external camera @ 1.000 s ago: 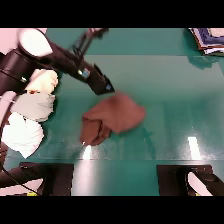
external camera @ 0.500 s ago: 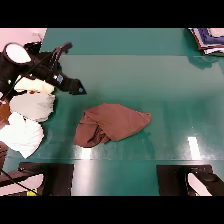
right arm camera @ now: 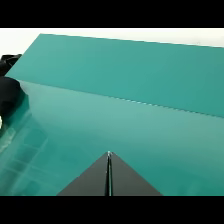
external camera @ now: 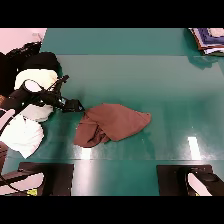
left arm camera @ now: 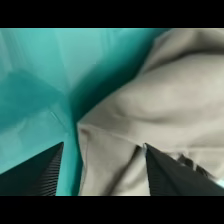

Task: Fold the shirts.

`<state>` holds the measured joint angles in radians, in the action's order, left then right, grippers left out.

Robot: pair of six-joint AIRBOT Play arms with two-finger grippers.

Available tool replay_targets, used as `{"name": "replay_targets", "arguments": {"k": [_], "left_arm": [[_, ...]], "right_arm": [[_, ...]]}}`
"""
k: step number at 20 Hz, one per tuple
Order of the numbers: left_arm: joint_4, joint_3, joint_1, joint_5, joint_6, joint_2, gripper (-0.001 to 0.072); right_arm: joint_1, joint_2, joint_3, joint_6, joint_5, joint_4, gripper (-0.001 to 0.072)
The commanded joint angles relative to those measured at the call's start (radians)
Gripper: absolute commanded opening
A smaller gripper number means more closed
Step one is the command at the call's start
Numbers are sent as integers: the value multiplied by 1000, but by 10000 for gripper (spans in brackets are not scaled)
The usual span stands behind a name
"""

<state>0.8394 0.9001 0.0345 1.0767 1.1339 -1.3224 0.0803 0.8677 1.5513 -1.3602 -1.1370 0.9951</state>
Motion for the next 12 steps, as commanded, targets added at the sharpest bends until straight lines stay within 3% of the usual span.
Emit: {"name": "replay_targets", "arguments": {"k": [1, 5, 7, 8, 11, 12], "left_arm": [[-91, -38, -3, -50, -30, -20, 587], [-219, -38, 5, -36, -71, -82, 587], [-211, -38, 56, -42, -87, -101, 586], [-212, -38, 82, -54, -87, -108, 495], [-218, -5, 92, -68, -86, -106, 62], [-217, 21, 84, -53, -86, -101, 27]], "right_arm": [[1, 0, 0, -1, -1, -1, 13], [1, 0, 0, -1, -13, -1, 13], [1, 0, 0, -1, -20, -2, 13], [1, -1, 0, -1, -22, -2, 13], [1, -1, 0, -1, -49, 0, 13], [1, -1, 0, -1, -69, 3, 13]]}}
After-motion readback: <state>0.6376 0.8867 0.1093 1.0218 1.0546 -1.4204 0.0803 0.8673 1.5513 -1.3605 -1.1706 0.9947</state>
